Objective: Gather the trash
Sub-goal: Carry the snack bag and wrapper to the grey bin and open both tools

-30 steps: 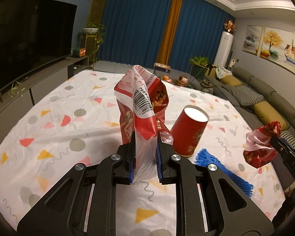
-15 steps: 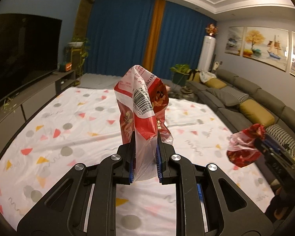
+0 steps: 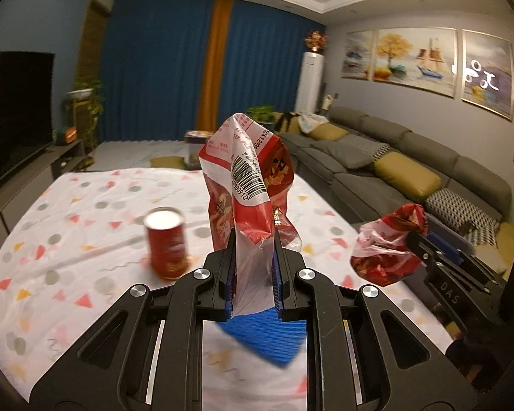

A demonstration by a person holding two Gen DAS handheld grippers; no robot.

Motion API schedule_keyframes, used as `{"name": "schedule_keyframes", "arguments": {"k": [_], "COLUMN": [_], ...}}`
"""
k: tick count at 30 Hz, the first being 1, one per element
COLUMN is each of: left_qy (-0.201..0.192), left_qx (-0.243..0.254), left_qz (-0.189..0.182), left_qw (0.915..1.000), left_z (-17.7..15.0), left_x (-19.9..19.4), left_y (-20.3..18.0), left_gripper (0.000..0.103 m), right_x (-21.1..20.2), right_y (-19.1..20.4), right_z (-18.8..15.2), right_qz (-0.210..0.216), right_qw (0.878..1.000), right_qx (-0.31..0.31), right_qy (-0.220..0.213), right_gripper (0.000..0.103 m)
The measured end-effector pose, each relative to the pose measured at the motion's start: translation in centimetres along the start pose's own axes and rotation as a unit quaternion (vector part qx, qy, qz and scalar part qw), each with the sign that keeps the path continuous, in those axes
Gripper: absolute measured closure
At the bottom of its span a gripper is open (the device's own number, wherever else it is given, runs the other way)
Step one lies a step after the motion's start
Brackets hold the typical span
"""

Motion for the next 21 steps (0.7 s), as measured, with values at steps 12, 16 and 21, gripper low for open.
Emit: {"name": "schedule_keyframes", "arguments": {"k": [12,16,21], "left_qy": [0.016,0.022,0.031], "left_qx": [0.044,0.057,0.069], "left_qz": [-0.061,-0.080,-0.112], "left_qw": [0.9970,0.9949,0.9909], "left_z": [-0.3,-0.3,0.0], "left_x": [3.8,5.1,7.3], "left_y": [-7.1,-9.3,-12.2], "left_gripper": [0.087,0.087,0.087], "right_x": [0.1,0.2,0.3], "right_y": [-6.0,-7.8,-9.9], "right_z": [0.3,0.4,0.6], "right_qz": [-0.046,-0.063,-0.085], "right_qw": [0.998,0.997,0.995], "right_qx": [0.029,0.035,0.042], "right_qy": [-0.008,-0.011,-0.017], "right_gripper": [0.071,0.071,0.071]}}
Point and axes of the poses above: each gripper's, at about its wrist camera, not at the fingertips, and x roughly the way its jaws point, y to its left, z to its top, the point moved 2 cm from there along x, roughly the way its jaws point, and after that the axes turned 7 degrees about -z, right-handed, at the moved point
